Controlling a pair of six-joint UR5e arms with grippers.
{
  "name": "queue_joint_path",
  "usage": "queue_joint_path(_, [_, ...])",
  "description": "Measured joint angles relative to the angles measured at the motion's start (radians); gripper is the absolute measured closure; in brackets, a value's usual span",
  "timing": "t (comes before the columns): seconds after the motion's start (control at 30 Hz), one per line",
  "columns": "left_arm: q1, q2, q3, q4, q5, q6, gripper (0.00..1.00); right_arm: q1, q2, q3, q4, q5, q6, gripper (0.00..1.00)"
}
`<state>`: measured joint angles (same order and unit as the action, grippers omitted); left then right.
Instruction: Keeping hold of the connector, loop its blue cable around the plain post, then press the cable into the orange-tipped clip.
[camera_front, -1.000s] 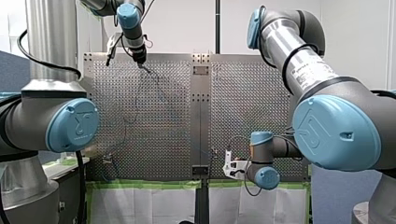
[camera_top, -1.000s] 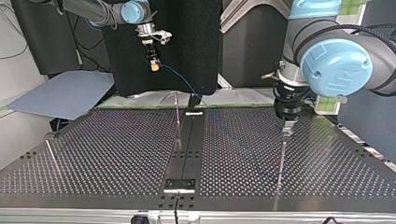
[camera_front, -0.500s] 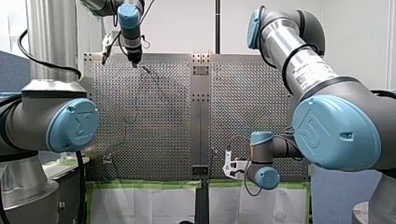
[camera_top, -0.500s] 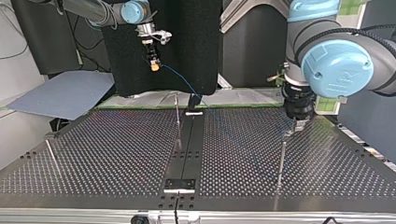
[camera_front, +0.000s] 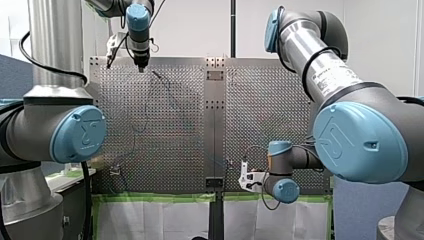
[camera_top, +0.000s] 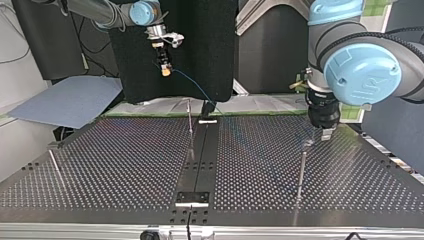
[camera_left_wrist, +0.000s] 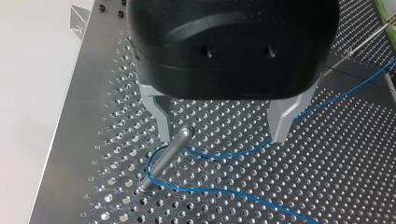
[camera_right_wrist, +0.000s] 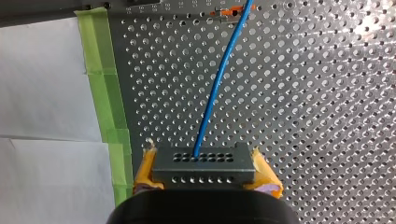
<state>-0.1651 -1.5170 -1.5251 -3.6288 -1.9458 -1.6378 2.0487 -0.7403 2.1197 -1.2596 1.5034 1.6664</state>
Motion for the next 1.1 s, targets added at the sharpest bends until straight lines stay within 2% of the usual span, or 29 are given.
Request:
queue_joint_path(0.57, [-0.003,0.001,0.001,0.008,0.009,0.012,0.0,0.001,0.0,0.0,0.003,0.0,0.003,1.0])
queue_joint_path(0.93, [-0.026,-0.001,0.001,0.095,0.109,0.1,0.0,0.004,0.0,0.0,0.006,0.0,0.007,1.0])
queue_joint_path(1.1, [-0.048,-0.02,0.003,0.14,0.154,0.082,0.0,0.004,0.0,0.0,0.006,0.0,0.009,1.0])
